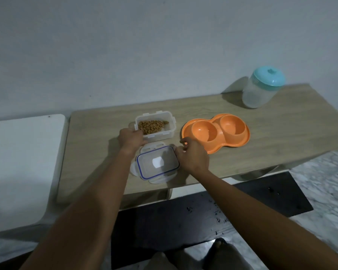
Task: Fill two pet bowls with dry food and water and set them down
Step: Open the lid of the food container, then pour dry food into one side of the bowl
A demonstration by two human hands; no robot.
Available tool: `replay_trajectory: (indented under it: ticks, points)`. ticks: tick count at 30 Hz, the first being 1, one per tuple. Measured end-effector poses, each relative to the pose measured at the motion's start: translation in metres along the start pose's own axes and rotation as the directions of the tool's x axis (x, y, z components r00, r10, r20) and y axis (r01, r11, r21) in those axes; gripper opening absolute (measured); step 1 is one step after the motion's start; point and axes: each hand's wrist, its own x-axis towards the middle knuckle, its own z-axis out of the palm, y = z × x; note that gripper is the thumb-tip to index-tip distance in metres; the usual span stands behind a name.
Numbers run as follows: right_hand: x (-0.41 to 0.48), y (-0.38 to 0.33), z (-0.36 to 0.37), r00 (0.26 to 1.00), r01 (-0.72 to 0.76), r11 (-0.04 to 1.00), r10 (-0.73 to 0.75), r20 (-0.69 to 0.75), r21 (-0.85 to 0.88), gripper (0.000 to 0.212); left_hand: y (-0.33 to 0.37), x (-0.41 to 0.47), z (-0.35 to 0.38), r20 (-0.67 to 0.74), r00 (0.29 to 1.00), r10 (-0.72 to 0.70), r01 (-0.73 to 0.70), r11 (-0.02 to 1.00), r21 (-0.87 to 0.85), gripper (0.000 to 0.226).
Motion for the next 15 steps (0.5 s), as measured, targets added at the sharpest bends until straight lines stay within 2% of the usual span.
replay_trajectory:
  ticks: [2,4,6,7,10,13,15]
  points:
    - [0.012,-0.005,-0.009,0.997,-0.063,0.980,0.056,0.045,0.186,0.042,0.002,-0.008,-0.001,-0.037,0.999,0.023,-0.025,0.999,-0.030,0.013]
    - [0.021,-0.008,-0.022,0.982,-0.186,0.897,0.152,0.115,0.400,0.048,0.007,-0.020,-0.001,-0.055,0.997,0.060,-0.064,0.995,-0.074,0.009]
    - [0.031,-0.013,-0.037,0.938,-0.344,0.715,0.228,0.261,0.609,0.054,0.016,-0.032,0.001,-0.049,0.993,0.104,-0.108,0.989,-0.100,0.008]
    - [0.035,-0.014,-0.047,0.911,-0.407,0.619,0.215,0.353,0.672,0.050,0.021,-0.038,0.004,-0.033,0.991,0.130,-0.133,0.986,-0.098,0.008]
    - [0.043,-0.011,-0.076,0.857,-0.492,0.452,0.101,0.505,0.744,0.034,0.039,-0.062,0.020,0.003,0.976,0.217,-0.216,0.973,-0.079,0.018]
    - [0.053,0.001,-0.098,0.861,-0.495,0.364,0.087,0.501,0.789,0.030,0.051,-0.079,0.039,0.048,0.966,0.253,-0.249,0.965,-0.078,0.018]
    - [0.061,0.017,-0.116,0.865,-0.495,0.324,0.091,0.494,0.806,0.018,0.053,-0.087,0.055,0.107,0.959,0.261,-0.254,0.964,-0.074,0.017]
